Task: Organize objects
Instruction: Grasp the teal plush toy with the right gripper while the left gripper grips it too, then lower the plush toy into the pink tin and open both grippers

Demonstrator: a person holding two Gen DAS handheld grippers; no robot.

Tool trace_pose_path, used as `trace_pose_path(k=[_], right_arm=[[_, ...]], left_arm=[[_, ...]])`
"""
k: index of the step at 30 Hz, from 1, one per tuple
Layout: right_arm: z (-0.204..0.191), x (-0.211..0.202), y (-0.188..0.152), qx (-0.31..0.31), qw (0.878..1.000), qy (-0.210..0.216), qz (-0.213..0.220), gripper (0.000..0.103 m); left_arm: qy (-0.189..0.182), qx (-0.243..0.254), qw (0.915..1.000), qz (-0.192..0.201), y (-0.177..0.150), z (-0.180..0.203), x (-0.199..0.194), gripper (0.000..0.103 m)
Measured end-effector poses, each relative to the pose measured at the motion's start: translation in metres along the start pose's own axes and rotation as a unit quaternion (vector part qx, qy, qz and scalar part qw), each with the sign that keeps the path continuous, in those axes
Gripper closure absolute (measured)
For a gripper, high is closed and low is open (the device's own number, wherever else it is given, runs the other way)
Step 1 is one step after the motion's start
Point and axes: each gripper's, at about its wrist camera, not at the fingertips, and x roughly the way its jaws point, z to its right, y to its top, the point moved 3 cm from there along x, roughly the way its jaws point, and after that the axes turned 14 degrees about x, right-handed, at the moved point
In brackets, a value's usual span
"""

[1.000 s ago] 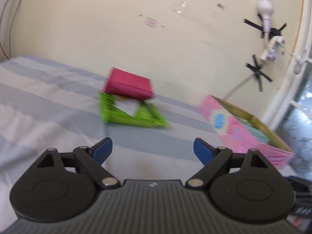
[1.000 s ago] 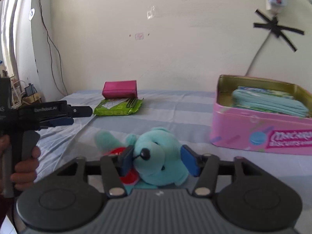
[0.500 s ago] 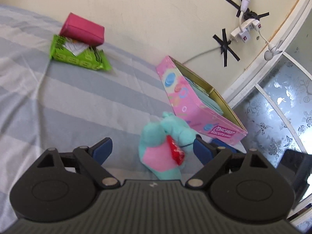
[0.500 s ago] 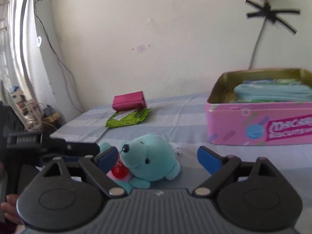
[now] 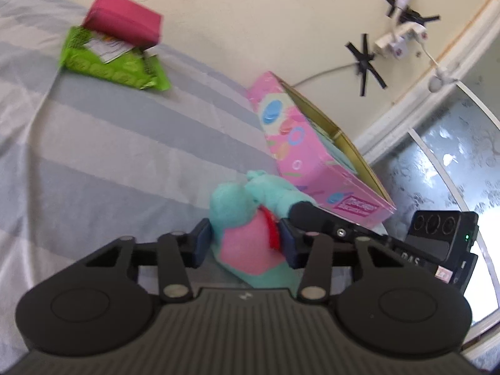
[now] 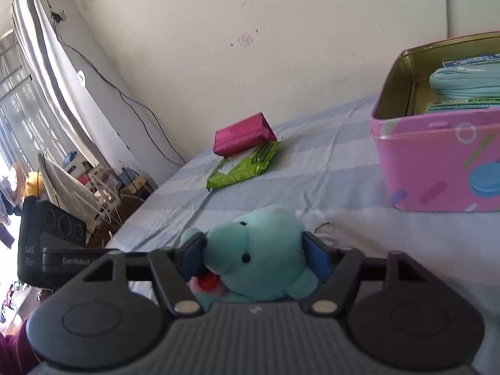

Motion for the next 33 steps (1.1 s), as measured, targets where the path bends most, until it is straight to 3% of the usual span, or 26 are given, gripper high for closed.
trace_pose_path(k=[6, 10, 14, 18, 24, 26, 29, 33], right_arm=[[-0.012, -0.037, 0.014, -0.036, 0.994, -0.022, 0.101, 0.040], [-0.005, -0.076, 0.039, -0.049, 0.980, -0.048, 0.185, 0.040], [0.020, -0.116, 0.068, -0.052, 0.965, -0.090, 0.242, 0.040], [0.061, -0.147, 0.095, -0.029, 0.954, -0.123, 0.271, 0.040], [0.118, -0.168, 0.119, 0.006, 0.942, -0.168, 0.289, 0.039], [0.135, -0.168, 0.120, 0.030, 0.937, -0.176, 0.301, 0.028], [0.148, -0.170, 0.121, 0.040, 0.924, -0.213, 0.315, 0.012], [0.141, -0.188, 0.112, 0.036, 0.908, -0.200, 0.367, 0.010]], left_arm=[[-0.003, 0.058, 0.9982, 0.014, 0.036, 0.041, 0.011, 0.056], [-0.007, 0.120, 0.9925, 0.024, 0.071, 0.087, 0.038, 0.057], [-0.015, 0.168, 0.9854, 0.026, 0.096, 0.136, 0.082, 0.057], [-0.034, 0.186, 0.9818, 0.013, 0.111, 0.176, 0.132, 0.057], [-0.022, 0.205, 0.9785, -0.004, 0.119, 0.198, 0.200, 0.057], [-0.007, 0.205, 0.9788, -0.006, 0.119, 0.200, 0.213, 0.054], [0.028, 0.205, 0.9784, -0.005, 0.114, 0.199, 0.223, 0.038], [0.034, 0.199, 0.9794, -0.006, 0.104, 0.193, 0.212, 0.038]])
